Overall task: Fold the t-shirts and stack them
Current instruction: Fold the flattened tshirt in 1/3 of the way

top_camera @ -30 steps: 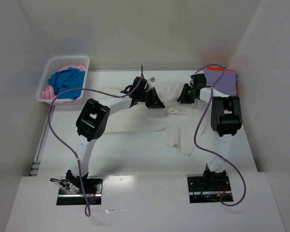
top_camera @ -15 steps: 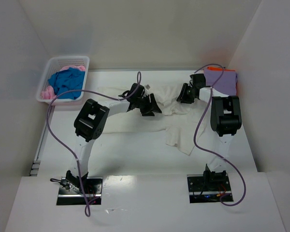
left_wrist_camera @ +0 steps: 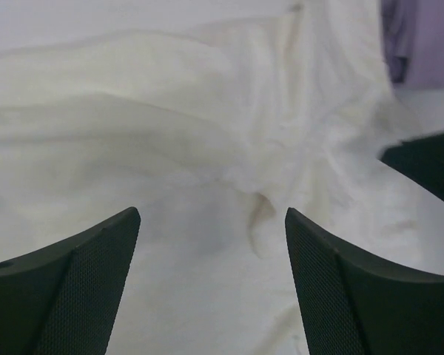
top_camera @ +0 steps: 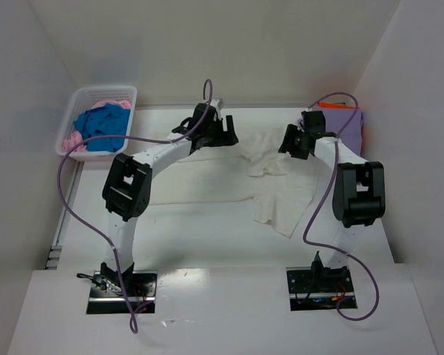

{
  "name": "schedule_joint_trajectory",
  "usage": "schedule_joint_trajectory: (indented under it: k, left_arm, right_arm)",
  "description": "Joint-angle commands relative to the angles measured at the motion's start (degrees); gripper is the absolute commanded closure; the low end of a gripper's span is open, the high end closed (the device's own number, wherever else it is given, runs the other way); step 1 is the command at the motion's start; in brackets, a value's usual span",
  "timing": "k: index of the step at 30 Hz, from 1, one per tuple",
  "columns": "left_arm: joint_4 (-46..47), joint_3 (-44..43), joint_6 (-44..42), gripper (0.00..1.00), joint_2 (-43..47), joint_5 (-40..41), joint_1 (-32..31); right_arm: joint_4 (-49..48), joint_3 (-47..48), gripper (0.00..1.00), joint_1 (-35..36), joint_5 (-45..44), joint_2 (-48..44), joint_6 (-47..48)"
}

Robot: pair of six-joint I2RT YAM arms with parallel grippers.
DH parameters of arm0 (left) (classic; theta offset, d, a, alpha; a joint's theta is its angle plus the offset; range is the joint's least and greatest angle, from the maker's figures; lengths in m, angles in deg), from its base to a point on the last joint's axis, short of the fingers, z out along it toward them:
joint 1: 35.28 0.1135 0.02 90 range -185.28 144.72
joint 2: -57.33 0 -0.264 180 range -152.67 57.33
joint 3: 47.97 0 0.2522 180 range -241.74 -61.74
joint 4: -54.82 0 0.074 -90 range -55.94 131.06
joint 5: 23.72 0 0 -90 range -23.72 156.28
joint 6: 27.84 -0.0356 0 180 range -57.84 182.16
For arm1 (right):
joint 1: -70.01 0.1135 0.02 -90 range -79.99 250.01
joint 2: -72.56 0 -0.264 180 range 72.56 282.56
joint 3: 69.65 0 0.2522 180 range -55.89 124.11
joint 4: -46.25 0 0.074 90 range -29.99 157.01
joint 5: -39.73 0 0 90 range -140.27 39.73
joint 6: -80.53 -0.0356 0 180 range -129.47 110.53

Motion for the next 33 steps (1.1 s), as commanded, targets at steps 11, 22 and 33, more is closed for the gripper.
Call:
schedule_joint_trajectory:
  k: [11,22,33]
  left_arm:
    - [-1.5,14.4,-3.9,0.13,10.4,15.8,10.6]
    - [-3.3,23.4,-4.2,0.12,16.3,18.3,12.4]
    - [-2.9,23.8,-3.6,0.12,16.4,17.1,14.8]
  right_arm:
    - [1.8,-5.9,0.40,-3.2,-2.9,-0.5,-0.1]
    - [-1.2,-5.9,0.53,-3.2,-2.3,0.6,-0.1]
    - [0.4,-2.5,0.53,-3.2,-3.5,2.7,-0.6]
